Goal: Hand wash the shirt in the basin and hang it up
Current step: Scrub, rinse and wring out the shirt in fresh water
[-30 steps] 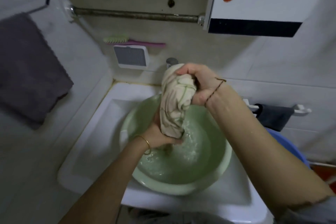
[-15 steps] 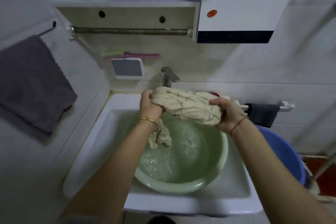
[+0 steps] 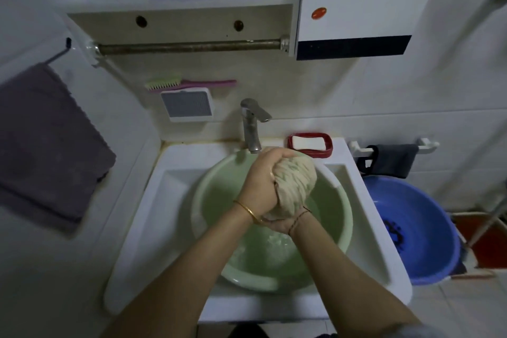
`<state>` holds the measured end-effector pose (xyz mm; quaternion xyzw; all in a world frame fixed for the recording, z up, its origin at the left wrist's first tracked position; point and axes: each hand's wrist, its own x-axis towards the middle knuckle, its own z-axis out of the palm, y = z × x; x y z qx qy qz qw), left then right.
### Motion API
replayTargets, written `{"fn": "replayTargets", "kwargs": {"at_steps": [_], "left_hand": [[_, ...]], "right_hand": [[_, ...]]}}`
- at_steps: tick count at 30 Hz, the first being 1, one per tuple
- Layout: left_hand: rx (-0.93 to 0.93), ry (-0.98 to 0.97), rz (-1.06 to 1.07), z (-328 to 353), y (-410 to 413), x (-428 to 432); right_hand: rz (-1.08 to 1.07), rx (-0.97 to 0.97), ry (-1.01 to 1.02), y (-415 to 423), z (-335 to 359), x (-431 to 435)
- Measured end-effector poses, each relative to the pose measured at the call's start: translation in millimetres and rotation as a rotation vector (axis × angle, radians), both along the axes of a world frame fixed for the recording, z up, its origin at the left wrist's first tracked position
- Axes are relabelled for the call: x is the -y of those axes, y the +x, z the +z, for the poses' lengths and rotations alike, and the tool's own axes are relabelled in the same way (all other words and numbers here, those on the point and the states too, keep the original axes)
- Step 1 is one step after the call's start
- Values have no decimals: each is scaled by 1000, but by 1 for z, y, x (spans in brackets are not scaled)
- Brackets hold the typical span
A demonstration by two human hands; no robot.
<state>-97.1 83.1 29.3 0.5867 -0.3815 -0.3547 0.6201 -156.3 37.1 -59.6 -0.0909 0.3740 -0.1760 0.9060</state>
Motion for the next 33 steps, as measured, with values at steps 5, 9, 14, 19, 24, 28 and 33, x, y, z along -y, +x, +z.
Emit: {"fn": "replayTargets", "kwargs": {"at_steps": [5, 9, 14, 19, 24, 28, 33], "left_hand": [[-484, 6, 194, -24, 16, -7], [-585, 18, 304, -55, 58, -1], [-791, 197, 332, -84, 64, -2], [-971, 146, 101, -72, 47, -6], [-1004, 114, 110, -71, 45, 3], [-917, 84, 272, -73, 37, 18], [-433, 246, 370, -82, 41, 19]], "right_hand": [[-109, -1, 23, -2, -6, 15], [166, -27, -34, -13, 12, 29], [323, -1, -117, -8, 35, 36], [423, -77, -166, -8, 37, 36], [542, -129, -152, -12, 26, 42], [475, -122, -162, -19, 11, 49], [394, -36, -138, -38, -11, 45]]}}
